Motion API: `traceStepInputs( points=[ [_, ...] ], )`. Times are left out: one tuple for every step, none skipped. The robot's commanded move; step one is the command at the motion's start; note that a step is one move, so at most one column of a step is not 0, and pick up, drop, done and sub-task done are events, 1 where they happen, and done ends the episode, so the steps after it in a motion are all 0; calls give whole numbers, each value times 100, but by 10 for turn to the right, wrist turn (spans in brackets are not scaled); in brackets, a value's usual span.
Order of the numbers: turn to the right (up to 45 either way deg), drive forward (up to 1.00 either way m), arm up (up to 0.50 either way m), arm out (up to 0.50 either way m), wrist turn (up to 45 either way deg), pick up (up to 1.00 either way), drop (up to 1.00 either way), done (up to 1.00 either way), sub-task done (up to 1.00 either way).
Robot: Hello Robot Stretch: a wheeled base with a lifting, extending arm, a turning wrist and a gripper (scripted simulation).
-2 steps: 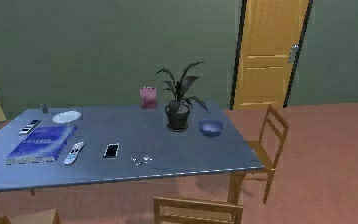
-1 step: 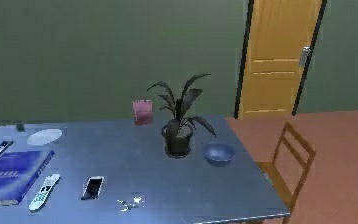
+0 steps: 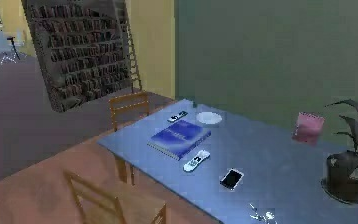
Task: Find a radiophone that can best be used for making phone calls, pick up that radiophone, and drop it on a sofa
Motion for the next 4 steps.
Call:
traceStepInputs(
  points=[
    [-450,0,0,0,0,0,0,0,0],
    [-240,0,0,0,0,0,0,0,0],
    [0,0,50,0,0,0,0,0,0],
    [0,0,26,0,0,0,0,0,0]
  ],
)
